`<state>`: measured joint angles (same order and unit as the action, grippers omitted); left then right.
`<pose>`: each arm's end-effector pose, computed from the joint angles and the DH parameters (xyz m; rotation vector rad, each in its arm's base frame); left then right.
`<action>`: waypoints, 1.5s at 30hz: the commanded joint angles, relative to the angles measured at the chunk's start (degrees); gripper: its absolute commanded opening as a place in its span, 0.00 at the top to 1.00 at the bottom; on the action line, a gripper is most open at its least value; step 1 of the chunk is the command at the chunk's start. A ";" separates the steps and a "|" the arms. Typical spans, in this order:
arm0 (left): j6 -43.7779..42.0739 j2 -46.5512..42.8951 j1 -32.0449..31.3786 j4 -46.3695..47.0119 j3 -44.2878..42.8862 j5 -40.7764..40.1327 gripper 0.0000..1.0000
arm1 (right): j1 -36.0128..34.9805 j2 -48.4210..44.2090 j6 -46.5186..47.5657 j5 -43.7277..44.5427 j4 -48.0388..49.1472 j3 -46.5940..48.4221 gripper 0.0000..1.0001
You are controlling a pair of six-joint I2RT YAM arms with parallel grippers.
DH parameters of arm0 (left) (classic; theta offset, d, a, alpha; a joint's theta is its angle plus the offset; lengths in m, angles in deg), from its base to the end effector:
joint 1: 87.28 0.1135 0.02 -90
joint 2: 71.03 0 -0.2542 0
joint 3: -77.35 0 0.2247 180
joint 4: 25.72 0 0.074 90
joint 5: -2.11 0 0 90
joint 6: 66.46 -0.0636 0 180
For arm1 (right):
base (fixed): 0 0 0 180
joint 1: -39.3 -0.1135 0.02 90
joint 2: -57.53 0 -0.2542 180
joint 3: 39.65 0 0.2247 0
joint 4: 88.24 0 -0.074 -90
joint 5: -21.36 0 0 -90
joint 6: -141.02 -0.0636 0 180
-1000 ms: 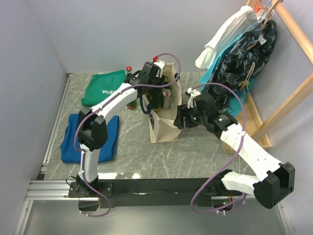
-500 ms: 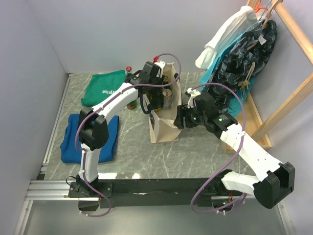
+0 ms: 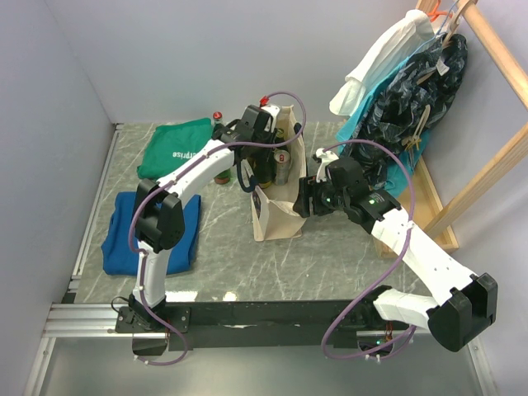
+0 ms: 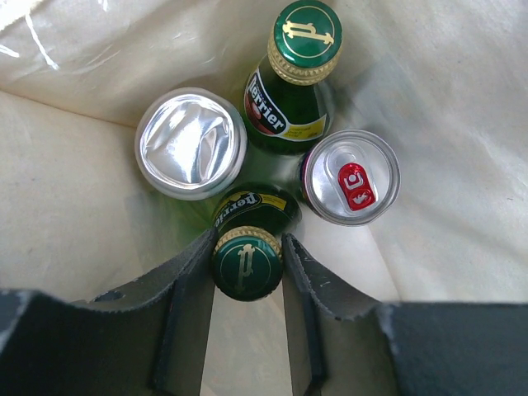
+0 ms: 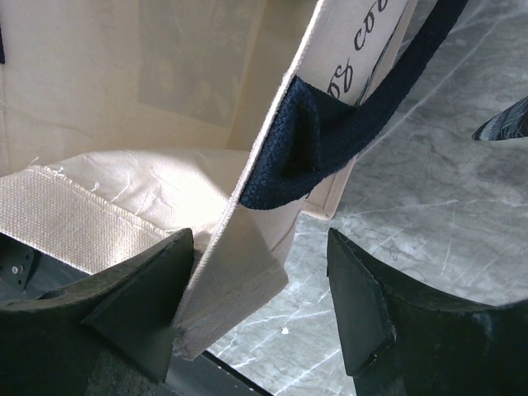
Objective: Take the beverage out of the canvas bag
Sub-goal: Take out the drink from the canvas bag.
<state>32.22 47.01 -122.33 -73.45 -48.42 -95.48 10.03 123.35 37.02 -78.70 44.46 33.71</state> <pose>0.3872 -0.2614 0.2800 0.4501 2.2294 -0.2548 0.2071 0.1288 0.2875 -0.4033 2.2876 0.5911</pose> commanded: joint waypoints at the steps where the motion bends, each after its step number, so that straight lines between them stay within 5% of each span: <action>1: 0.01 -0.26 0.07 0.26 -2.31 -0.93 0.59 | -0.60 0.89 1.69 1.01 -3.96 0.23 0.28; 8: 0.36 -0.18 0.07 0.61 -2.92 -0.58 0.49 | -0.61 1.06 1.69 1.01 -3.87 0.32 0.28; 19: 0.45 -0.53 0.07 1.58 -2.66 -1.02 0.54 | -0.52 1.50 1.87 1.01 -3.87 0.67 0.28; 26: 0.54 -0.35 0.07 1.75 -2.40 -0.76 0.64 | -0.60 1.59 1.87 1.01 -3.78 0.23 0.28; 34: 0.45 -0.35 -0.02 1.40 -2.66 -0.84 0.99 | -0.52 1.59 2.05 1.19 -3.78 0.32 0.28; 45: -0.34 -2.46 0.07 2.54 -3.63 3.37 0.99 | -0.61 1.59 1.87 1.28 -3.69 0.23 0.28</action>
<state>32.18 47.01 -122.35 -73.24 -48.75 -94.65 10.03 123.99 37.22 -78.72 44.50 33.71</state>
